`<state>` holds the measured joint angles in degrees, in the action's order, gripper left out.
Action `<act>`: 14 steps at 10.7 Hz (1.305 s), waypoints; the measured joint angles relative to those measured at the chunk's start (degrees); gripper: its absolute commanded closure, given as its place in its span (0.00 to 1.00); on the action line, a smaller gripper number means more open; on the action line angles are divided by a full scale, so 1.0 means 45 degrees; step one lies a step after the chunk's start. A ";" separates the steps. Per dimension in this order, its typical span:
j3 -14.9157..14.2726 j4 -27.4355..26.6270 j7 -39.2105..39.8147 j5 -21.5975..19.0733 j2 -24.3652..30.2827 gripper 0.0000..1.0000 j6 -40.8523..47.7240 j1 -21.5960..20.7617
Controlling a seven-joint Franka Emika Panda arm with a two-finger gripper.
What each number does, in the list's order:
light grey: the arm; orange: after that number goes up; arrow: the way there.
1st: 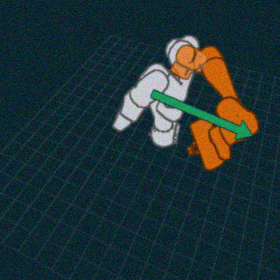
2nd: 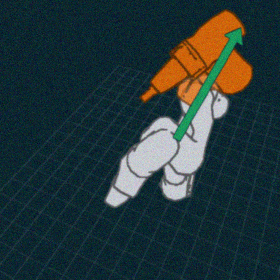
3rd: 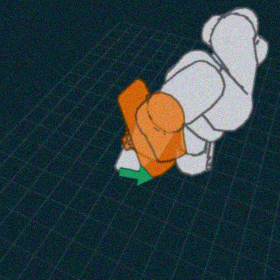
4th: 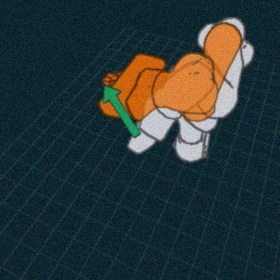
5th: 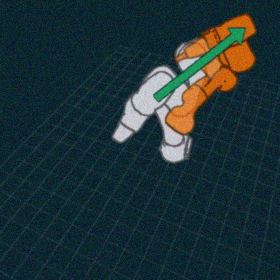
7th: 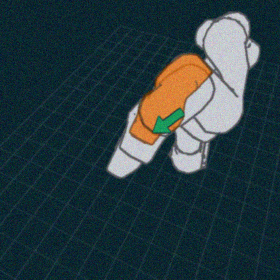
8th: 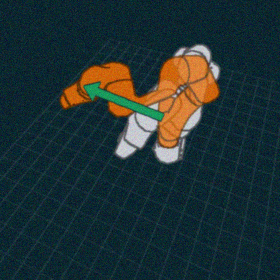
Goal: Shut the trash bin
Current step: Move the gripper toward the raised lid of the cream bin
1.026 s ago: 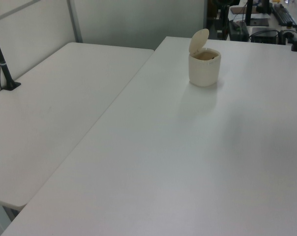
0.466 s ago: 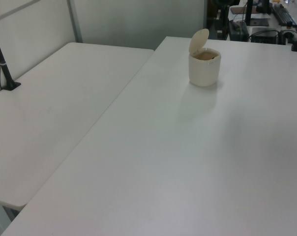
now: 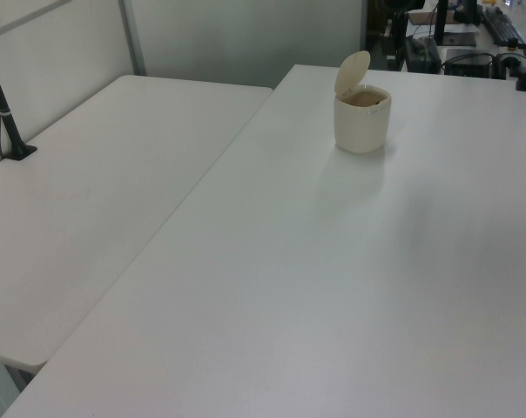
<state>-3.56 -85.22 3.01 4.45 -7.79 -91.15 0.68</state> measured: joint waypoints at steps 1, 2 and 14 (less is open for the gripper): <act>-0.0001 -0.0009 0.0013 0.0000 -0.0077 0.90 -0.0095 0.0122; -0.0003 -0.0053 0.0014 0.0000 -0.0149 0.89 -0.0250 0.0194; -0.0009 -0.0565 0.0015 0.0000 -0.0625 0.89 -0.1091 0.0615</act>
<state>-3.60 -87.76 3.08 4.45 -10.60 -96.06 3.45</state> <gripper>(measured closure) 0.890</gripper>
